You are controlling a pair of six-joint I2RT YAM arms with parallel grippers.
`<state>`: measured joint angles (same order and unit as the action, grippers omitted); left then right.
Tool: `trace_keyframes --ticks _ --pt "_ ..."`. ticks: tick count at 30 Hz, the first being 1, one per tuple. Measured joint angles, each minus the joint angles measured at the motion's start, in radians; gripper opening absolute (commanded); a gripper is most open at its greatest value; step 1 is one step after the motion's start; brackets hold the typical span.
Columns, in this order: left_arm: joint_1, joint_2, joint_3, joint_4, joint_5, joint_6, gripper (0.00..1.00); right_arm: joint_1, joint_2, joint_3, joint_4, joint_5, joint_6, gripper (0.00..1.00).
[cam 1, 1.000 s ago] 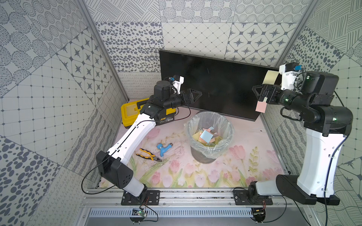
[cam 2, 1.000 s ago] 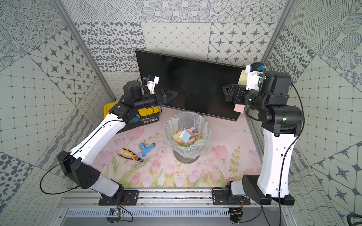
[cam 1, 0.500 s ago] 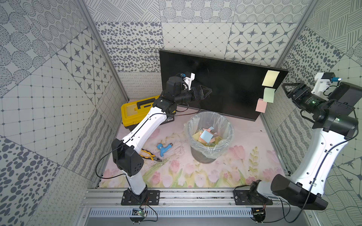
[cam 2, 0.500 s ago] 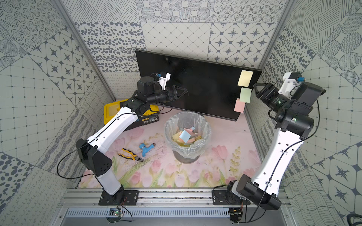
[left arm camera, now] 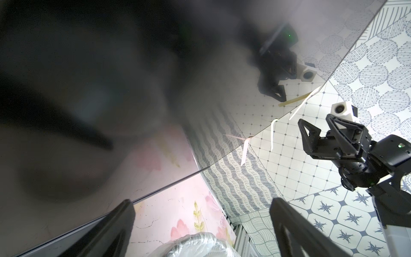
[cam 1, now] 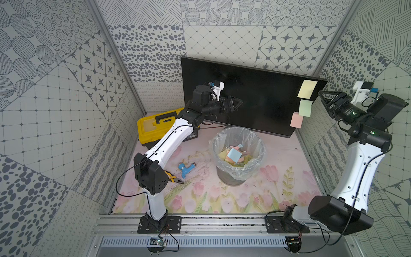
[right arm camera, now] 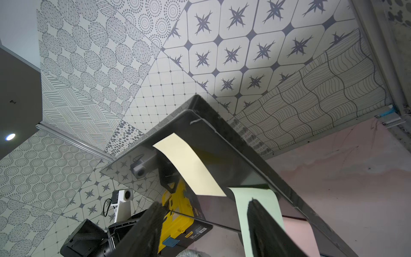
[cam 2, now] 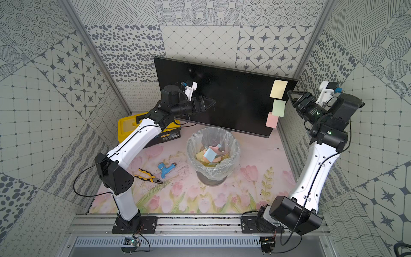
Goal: Remove the sticky note from the monitor
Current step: Tear off the sticky note from the monitor.
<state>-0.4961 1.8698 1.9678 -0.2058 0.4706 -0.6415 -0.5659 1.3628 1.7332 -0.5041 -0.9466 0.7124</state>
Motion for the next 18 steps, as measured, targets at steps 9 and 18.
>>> trace_keyframes --ticks 9,18 --pt "0.000 0.002 0.002 -0.009 0.000 0.003 0.99 0.081 0.069 0.000 0.015 0.006 0.014 0.62" --pt "0.000 0.002 0.002 -0.011 0.000 0.003 0.99 0.120 0.074 0.006 0.016 0.006 0.012 0.41"
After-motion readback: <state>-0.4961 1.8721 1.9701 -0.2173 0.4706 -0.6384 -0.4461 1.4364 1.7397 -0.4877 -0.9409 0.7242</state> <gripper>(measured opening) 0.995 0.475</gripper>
